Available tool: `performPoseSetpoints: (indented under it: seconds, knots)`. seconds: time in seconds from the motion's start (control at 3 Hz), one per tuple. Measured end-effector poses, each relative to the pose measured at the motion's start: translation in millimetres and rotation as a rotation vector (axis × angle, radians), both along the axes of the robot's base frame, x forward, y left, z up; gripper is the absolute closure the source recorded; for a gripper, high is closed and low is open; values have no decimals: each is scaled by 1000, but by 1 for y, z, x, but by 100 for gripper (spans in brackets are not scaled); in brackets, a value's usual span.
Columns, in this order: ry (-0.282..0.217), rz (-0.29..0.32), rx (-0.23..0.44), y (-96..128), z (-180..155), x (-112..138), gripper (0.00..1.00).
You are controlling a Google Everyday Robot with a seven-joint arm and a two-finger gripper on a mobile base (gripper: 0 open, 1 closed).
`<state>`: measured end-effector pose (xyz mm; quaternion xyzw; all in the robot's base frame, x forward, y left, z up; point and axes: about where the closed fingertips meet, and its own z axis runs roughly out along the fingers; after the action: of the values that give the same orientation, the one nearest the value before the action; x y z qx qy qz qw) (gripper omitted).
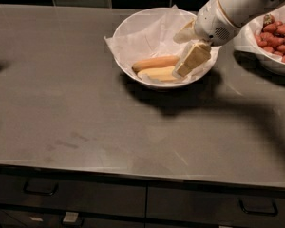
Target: Pick banana from white bowl
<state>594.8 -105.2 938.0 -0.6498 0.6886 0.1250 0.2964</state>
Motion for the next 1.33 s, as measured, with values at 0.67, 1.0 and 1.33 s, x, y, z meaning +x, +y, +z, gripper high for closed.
performPoseSetpoints:
  seconds: [0.67, 1.0, 1.33]
  knots:
    - [-12, 23, -22, 14, -10, 21, 33]
    - [4, 6, -34, 13, -26, 23, 43]
    - [18, -21, -50, 11, -45, 19, 42]
